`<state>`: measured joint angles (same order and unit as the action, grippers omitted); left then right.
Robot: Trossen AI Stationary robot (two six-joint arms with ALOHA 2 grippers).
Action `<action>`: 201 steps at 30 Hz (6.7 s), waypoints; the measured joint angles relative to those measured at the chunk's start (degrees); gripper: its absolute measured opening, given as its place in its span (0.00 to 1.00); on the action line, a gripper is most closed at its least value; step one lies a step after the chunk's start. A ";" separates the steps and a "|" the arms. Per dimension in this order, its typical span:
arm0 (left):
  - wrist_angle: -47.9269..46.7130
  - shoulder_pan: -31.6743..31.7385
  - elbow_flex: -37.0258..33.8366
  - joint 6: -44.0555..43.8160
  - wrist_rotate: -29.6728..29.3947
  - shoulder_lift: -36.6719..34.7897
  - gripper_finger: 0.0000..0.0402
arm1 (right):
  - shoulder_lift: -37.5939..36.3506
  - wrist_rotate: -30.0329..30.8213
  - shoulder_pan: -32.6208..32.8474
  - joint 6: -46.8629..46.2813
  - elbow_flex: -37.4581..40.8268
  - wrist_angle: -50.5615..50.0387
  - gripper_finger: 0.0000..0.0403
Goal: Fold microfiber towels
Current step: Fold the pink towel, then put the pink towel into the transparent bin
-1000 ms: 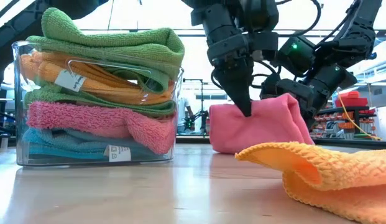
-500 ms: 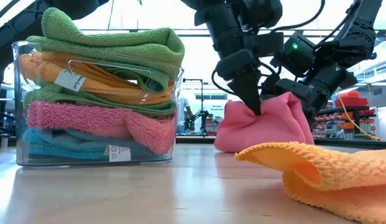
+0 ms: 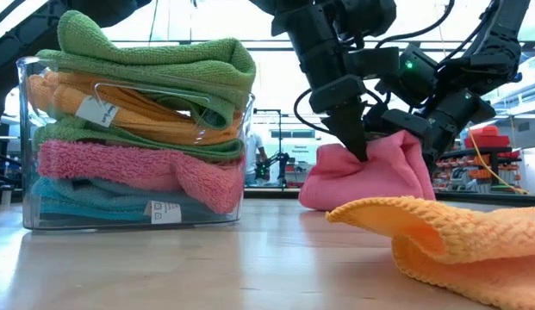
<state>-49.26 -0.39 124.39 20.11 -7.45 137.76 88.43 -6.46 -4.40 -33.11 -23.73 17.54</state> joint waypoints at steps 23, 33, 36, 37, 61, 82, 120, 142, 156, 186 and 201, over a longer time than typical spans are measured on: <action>0.98 -0.33 -0.17 -3.39 -3.49 1.16 0.49 | -11.65 -0.48 -5.68 3.59 -0.08 -13.70 0.11; -0.69 -0.77 -0.23 -3.46 -3.28 1.50 0.44 | -24.92 -2.16 -5.96 3.85 -0.10 -20.55 0.11; -2.12 -0.50 -0.23 -4.09 -3.28 1.44 0.44 | -28.60 -2.97 -2.45 3.55 -0.21 -20.23 0.11; -2.34 -0.41 -0.23 -4.52 -3.25 1.44 0.44 | -29.11 -2.35 -0.93 3.78 -0.19 -20.58 0.11; -7.25 -0.04 -0.28 -5.71 -3.29 0.30 0.43 | -14.27 16.88 13.72 3.03 -0.03 -14.13 0.11; -9.30 0.06 -0.07 -6.25 12.00 -5.36 0.34 | -36.96 16.66 13.62 3.62 -0.08 -25.80 0.11; -12.31 -0.59 -0.12 -1.64 10.74 -3.53 0.38 | -50.47 17.65 -0.67 -11.13 -0.15 -55.88 0.11; -3.22 -5.41 -0.20 1.65 -0.44 0.12 0.78 | -53.12 7.62 -14.58 -3.43 -0.15 -47.07 0.11; -3.59 -4.22 -0.12 0.92 -0.31 4.87 0.85 | -50.15 -9.94 -13.19 -14.35 2.74 -42.78 0.11; -10.67 -1.34 -1.41 -10.03 7.27 -2.24 0.67 | -15.85 -16.10 -10.84 -30.36 3.03 -13.69 0.79; 0.55 -2.54 -10.53 -5.17 0.81 -2.17 0.58 | -14.04 -16.56 -11.98 -16.77 -3.86 -22.32 0.80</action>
<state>-48.72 -2.93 113.86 14.95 -6.63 135.59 74.39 -23.02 -16.39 -49.89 -27.59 -4.78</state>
